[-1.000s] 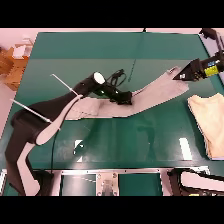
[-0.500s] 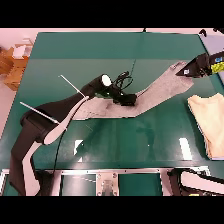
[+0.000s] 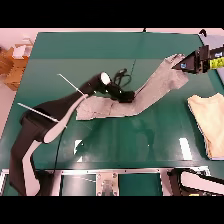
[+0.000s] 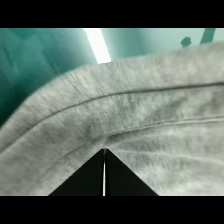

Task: Fold the shirts.

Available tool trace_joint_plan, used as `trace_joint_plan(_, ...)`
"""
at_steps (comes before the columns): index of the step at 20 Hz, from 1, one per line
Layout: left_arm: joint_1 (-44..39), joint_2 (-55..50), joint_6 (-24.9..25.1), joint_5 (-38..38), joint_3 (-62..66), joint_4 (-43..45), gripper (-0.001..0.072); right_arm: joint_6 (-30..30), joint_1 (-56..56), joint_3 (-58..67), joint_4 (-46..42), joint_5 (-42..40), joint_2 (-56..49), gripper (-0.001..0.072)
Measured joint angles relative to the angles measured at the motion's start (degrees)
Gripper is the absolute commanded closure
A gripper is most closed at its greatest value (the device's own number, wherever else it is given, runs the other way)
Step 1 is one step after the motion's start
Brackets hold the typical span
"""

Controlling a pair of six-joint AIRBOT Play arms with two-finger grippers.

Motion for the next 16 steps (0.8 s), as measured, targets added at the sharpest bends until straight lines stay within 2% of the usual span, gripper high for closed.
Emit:
trace_joint_plan(4,8.7,3.4,-0.7,-13.6,6.8,1.8,0.0686,1.4,2.8,-3.6,0.3,-2.5,0.0,0.0701)
trace_joint_plan(7,17.7,8.5,-2.1,-24.5,10.1,5.0,0.0685,3.7,10.6,-7.0,0.9,-8.2,-0.2,0.0701)
trace_joint_plan(12,31.2,16.2,-2.9,-35.0,11.8,9.3,0.0685,5.6,31.1,-10.0,1.3,-26.7,-6.7,0.07)
trace_joint_plan(16,38.6,18.6,-2.9,-38.2,12.1,10.4,0.0685,6.0,46.9,-8.1,5.7,-43.4,-19.4,0.0699)
